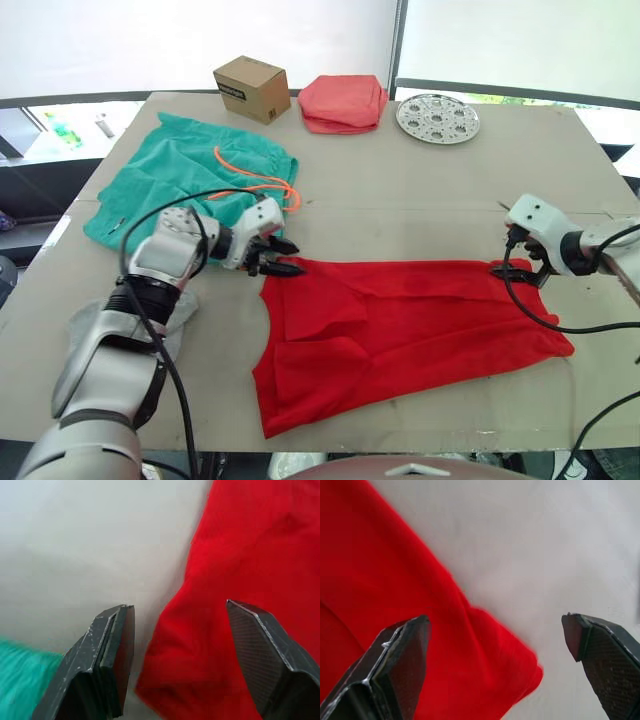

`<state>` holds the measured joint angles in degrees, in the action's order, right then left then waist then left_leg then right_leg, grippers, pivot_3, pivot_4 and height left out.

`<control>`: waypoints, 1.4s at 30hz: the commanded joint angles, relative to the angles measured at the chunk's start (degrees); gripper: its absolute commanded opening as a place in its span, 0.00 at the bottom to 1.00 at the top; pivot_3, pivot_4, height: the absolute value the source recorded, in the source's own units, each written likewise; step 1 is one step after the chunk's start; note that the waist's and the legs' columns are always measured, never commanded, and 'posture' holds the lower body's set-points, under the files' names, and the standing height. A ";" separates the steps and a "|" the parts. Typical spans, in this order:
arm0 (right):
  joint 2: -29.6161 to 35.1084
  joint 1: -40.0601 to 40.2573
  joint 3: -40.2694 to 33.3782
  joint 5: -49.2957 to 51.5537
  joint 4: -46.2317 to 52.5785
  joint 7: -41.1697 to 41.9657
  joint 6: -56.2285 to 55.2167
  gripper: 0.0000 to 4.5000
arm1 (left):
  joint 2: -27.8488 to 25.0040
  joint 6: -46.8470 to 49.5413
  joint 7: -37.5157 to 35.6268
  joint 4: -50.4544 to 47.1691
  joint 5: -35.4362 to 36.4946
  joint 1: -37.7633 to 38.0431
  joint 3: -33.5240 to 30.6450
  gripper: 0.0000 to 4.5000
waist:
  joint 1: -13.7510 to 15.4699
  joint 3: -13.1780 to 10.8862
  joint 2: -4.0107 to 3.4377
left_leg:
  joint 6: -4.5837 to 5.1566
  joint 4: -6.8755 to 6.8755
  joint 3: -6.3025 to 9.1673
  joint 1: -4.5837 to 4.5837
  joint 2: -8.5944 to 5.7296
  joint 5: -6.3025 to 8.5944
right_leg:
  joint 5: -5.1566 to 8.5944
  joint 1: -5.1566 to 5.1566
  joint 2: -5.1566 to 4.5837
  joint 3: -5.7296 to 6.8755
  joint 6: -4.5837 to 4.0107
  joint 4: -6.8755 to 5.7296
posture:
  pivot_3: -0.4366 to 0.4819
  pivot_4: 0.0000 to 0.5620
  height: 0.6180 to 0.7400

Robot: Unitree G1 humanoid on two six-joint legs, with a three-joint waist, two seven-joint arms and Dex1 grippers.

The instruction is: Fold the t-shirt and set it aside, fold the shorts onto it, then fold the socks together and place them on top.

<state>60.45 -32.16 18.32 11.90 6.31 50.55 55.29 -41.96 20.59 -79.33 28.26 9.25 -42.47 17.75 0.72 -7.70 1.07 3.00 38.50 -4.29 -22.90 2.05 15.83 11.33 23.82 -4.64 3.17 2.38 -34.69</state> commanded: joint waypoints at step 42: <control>-56.75 -50.85 22.70 -47.52 -85.16 -24.36 -62.40 0.01 | 38.39 46.93 52.49 -83.92 13.67 65.18 -26.78 0.00 | -2.73 -0.08 -0.25 | -0.66 -0.19 0.26 0.50 0.09 -0.31 | -0.13 -0.05 -0.06 -0.54 -0.20 -0.29 | 0.48 0.27 1.00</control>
<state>3.13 -81.41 41.79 -34.85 -78.46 27.22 -6.49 -3.92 67.43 -28.82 -52.81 21.80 21.86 -8.89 -2.01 -7.78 0.82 2.34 38.32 -3.96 -22.42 2.15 15.52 11.13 23.77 -4.69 2.70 2.08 -34.96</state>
